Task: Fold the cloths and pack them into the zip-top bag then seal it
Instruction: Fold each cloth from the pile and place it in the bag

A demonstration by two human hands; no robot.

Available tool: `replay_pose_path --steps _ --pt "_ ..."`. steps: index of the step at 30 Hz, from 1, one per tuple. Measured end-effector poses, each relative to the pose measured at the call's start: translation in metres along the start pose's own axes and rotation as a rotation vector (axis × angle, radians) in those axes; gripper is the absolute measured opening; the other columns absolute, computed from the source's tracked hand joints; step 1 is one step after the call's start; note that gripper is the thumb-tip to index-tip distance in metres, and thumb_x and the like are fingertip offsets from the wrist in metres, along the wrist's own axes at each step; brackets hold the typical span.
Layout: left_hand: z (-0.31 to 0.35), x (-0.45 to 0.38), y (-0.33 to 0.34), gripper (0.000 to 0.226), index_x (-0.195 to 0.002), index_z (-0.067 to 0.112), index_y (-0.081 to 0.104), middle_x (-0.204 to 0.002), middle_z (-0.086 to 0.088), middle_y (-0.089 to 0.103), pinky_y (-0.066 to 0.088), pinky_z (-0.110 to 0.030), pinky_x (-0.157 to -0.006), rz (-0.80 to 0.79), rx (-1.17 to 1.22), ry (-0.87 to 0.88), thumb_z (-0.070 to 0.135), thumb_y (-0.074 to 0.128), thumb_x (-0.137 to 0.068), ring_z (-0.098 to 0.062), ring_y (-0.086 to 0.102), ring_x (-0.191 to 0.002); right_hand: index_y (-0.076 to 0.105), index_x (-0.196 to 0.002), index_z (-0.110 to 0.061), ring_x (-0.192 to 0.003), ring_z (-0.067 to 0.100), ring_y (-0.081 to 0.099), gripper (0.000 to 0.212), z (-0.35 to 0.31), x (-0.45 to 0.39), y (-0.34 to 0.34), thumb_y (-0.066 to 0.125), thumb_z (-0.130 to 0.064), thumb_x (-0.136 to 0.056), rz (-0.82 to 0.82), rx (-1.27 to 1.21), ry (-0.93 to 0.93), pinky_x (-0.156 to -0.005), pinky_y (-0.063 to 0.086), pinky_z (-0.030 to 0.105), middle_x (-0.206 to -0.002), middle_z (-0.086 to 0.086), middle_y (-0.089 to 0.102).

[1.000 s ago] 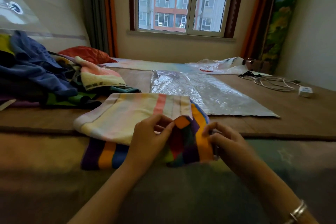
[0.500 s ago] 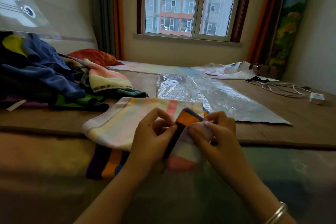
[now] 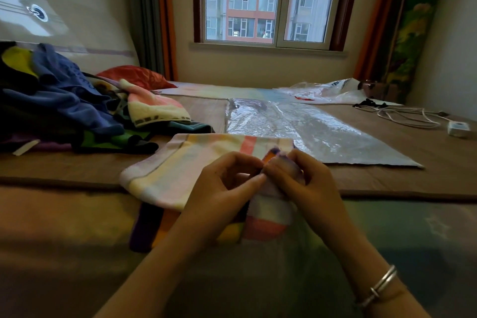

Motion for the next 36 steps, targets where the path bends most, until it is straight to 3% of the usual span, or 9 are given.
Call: replay_pose_path --steps 8,11,14,16,20,25,28,33,36 --pt "0.001 -0.001 -0.002 0.013 -0.09 0.01 0.068 -0.084 -0.001 0.071 0.055 -0.022 -0.076 0.113 -0.164 0.093 0.011 0.073 -0.079 -0.009 0.068 -0.084 0.061 -0.092 -0.006 -0.08 0.012 0.06 0.019 0.0 0.002 0.003 0.059 -0.023 -0.085 -0.072 -0.095 0.024 -0.07 0.048 0.025 -0.084 0.005 0.063" --pt "0.002 0.001 -0.001 0.009 -0.088 0.016 0.068 -0.08 0.005 0.069 0.053 -0.016 -0.076 0.153 -0.302 0.155 0.015 0.073 -0.08 -0.003 0.066 -0.082 0.057 -0.107 -0.009 -0.095 0.02 0.064 0.021 -0.001 0.003 0.0 0.065 -0.007 -0.087 -0.011 -0.12 0.052 -0.081 0.054 0.031 -0.099 0.01 0.064" --pt "-0.002 0.005 0.006 0.015 -0.088 0.024 0.065 -0.08 0.011 0.064 0.049 -0.015 -0.071 0.157 -0.57 0.203 0.037 0.069 -0.083 -0.002 0.061 -0.08 0.063 -0.112 -0.009 -0.101 0.015 0.065 0.025 -0.005 0.0 -0.002 0.061 0.001 -0.088 0.033 -0.104 0.085 -0.09 0.053 0.035 -0.106 0.006 0.068" --pt "-0.004 0.007 0.009 0.021 -0.086 0.027 0.062 -0.08 0.012 0.061 0.047 -0.021 -0.066 0.167 -0.708 0.213 0.048 0.062 -0.082 -0.004 0.057 -0.076 0.067 -0.106 -0.009 -0.098 0.011 0.066 0.02 -0.01 -0.003 -0.004 0.061 -0.001 -0.089 0.06 -0.083 0.082 -0.089 0.053 0.031 -0.102 0.003 0.07" --pt "0.009 0.004 0.0 0.016 -0.085 0.025 0.063 -0.079 0.011 0.06 0.046 -0.022 -0.066 0.21 -0.768 0.183 0.041 0.061 -0.088 -0.003 0.055 -0.073 0.068 -0.088 -0.017 -0.081 -0.003 0.063 0.015 -0.033 -0.019 -0.006 0.063 -0.002 -0.086 0.084 0.036 0.011 -0.076 0.048 0.011 -0.085 -0.006 0.068" --pt "0.065 -0.021 -0.03 0.014 -0.093 0.02 0.07 -0.084 0.006 0.066 0.041 -0.02 -0.065 0.285 -0.82 0.207 0.029 0.059 -0.09 -0.007 0.06 -0.076 0.063 -0.081 -0.033 -0.081 0.0 0.058 0.021 -0.093 -0.063 -0.007 0.064 -0.012 -0.085 0.052 0.328 -0.154 -0.07 0.04 0.011 -0.077 -0.021 0.063" --pt "0.117 -0.037 -0.044 0.016 -0.084 0.017 0.07 -0.078 0.004 0.066 0.043 -0.028 -0.062 0.341 -0.824 0.27 0.027 0.058 -0.09 -0.013 0.06 -0.073 0.065 -0.087 -0.023 -0.068 -0.003 0.054 0.01 -0.143 -0.093 -0.007 0.062 -0.014 -0.087 0.036 0.381 -0.211 -0.064 0.038 0.009 -0.075 -0.02 0.059" --pt "0.171 -0.047 -0.054 0.018 -0.078 0.025 0.055 -0.072 0.009 0.054 0.033 -0.023 -0.058 0.358 -0.924 0.325 0.036 0.055 -0.092 -0.009 0.053 -0.068 0.06 -0.094 -0.011 -0.078 0.017 0.065 0.008 -0.202 -0.132 -0.015 0.054 -0.006 -0.09 0.113 0.231 -0.153 -0.067 0.054 0.029 -0.082 0.0 0.065" --pt "0.167 -0.044 -0.064 0.021 -0.083 0.025 0.057 -0.076 0.01 0.056 0.036 -0.023 -0.059 0.298 -1.008 0.276 0.04 0.049 -0.095 -0.009 0.056 -0.07 0.056 -0.097 -0.004 -0.065 0.008 0.067 0.008 -0.217 -0.141 -0.022 0.051 0.0 -0.092 0.114 0.099 -0.098 -0.056 0.053 0.018 -0.075 -0.001 0.063"
Point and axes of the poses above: each hand's wrist, its own x-axis away from the middle knuckle, its own y-axis out of the palm, z = x × y, the point moved 5 cm from there along -x, towards the middle knuckle
